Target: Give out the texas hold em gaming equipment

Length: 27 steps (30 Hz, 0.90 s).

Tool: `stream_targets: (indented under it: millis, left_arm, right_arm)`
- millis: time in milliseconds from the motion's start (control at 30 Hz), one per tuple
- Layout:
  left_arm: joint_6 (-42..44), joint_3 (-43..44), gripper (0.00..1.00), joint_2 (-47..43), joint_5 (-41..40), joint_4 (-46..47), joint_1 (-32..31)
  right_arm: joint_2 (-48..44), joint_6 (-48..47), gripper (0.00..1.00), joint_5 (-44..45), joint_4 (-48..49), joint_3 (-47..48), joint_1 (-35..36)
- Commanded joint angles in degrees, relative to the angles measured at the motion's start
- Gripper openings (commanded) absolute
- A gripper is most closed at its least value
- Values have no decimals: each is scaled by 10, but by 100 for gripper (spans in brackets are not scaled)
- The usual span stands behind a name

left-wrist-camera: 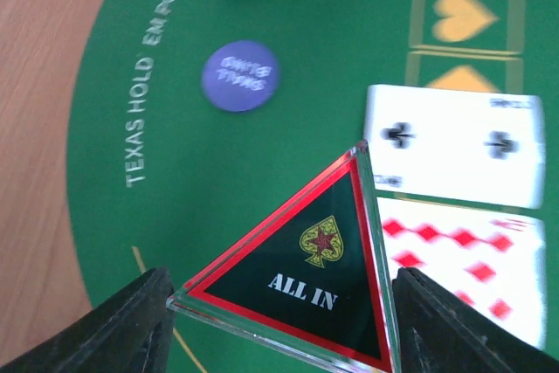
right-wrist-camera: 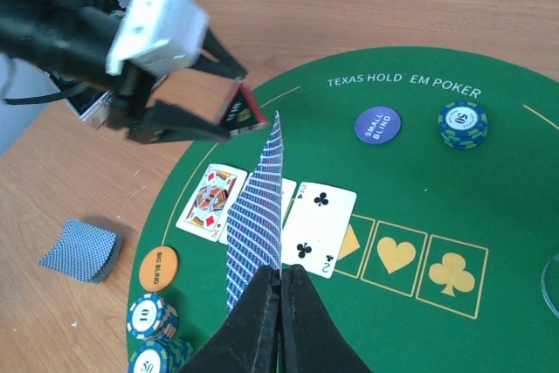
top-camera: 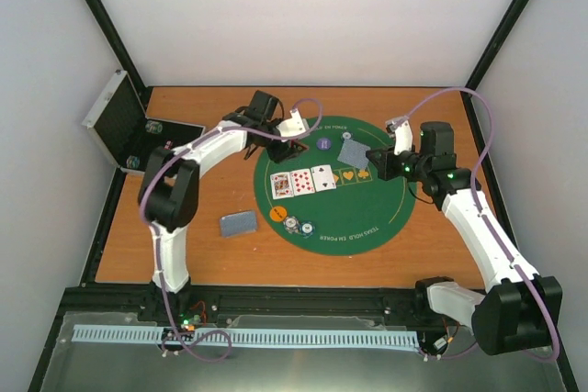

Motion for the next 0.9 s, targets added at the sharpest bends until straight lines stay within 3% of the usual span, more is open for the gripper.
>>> stream_targets:
  millis: [0,233,400,533,700,867]
  left_arm:
    - [-35,99,44,94,-57,25,5]
    - [-49,214,44,216,-84,17,5]
    - [-51,240,46,249,-95,15,5]
    - [-57,256,59,263,-118,9,5]
    - [-58,241,90,237,-114,-2,6]
    - [-50,188,99,154,-93,-7,6]
  right_arm:
    - [-10,-5,3,6,-3,-5,-6]
    - [-22,-13,3,16,-26,-2,-6]
    - [-31,-12,3,13,-31,-5,-6]
    - [-36,-6,3,8,-28,-6,-6]
    - [-44,3,3,3,-28,-14,-6]
    - [-64,16,3,1,-27,-26,-6]
